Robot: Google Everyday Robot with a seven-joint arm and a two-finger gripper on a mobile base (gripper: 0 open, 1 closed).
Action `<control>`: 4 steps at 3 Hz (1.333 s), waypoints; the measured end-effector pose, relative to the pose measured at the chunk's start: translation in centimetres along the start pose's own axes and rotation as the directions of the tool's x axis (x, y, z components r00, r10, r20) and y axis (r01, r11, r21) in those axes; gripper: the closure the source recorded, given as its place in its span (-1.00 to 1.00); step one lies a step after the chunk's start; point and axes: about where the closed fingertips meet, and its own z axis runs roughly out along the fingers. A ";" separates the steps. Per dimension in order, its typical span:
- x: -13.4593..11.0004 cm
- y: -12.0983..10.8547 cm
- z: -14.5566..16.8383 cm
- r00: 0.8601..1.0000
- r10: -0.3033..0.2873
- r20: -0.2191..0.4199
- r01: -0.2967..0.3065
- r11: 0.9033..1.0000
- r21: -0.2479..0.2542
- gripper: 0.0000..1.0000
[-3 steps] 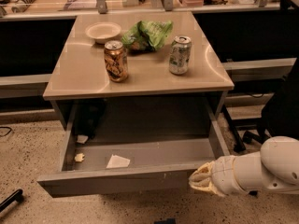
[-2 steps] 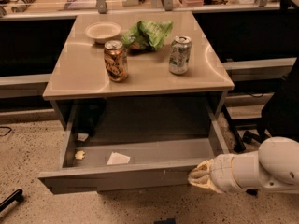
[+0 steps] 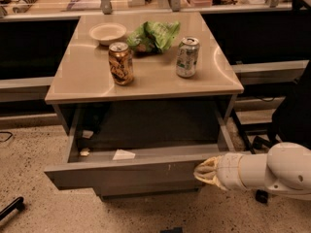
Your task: Close top drawer
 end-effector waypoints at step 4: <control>1.5 -8.3 4.7 0.998 -0.025 0.052 0.015 0.983 0.183 1.00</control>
Offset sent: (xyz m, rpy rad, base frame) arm 0.0765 0.0034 -0.0224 0.0550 -0.1145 -0.0196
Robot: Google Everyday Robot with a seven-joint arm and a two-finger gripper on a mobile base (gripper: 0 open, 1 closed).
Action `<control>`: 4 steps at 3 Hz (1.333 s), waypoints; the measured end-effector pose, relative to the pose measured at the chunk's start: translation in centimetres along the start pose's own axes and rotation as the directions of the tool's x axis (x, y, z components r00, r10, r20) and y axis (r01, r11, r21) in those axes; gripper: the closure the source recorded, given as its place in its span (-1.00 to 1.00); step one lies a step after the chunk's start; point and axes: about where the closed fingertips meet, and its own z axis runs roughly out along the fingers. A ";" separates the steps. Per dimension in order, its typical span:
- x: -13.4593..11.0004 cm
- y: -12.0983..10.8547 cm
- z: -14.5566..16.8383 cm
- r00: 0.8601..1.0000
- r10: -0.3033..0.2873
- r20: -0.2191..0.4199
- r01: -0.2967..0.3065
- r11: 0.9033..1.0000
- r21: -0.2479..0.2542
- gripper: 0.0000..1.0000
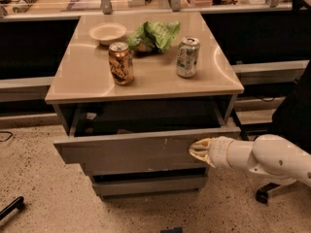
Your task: Close top drawer
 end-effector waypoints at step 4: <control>-0.9 -6.1 4.9 0.997 -0.044 -0.056 0.044 0.999 0.002 1.00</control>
Offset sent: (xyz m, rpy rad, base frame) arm 0.0730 0.0082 0.0122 -0.0574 -0.0397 -0.0323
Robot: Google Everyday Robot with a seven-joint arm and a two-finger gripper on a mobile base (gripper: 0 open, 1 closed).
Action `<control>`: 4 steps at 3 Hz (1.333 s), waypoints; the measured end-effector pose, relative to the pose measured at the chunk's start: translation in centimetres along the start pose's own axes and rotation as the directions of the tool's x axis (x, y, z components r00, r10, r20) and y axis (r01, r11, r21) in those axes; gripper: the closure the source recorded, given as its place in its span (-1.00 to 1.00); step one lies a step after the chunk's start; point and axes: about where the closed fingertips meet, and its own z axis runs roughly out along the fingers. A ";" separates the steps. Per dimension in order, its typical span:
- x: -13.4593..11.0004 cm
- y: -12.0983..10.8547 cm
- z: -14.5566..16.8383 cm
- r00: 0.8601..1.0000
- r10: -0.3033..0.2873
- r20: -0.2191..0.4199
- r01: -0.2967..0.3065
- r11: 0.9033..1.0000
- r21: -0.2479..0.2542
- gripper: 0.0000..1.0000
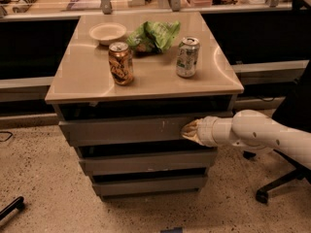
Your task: Close top drawer
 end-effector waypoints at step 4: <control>-3.9 7.7 -7.4 0.992 0.099 0.074 -0.075 0.957 -0.280 0.62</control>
Offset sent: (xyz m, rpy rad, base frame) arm -0.1159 0.0040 0.0378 0.1016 0.2756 0.1710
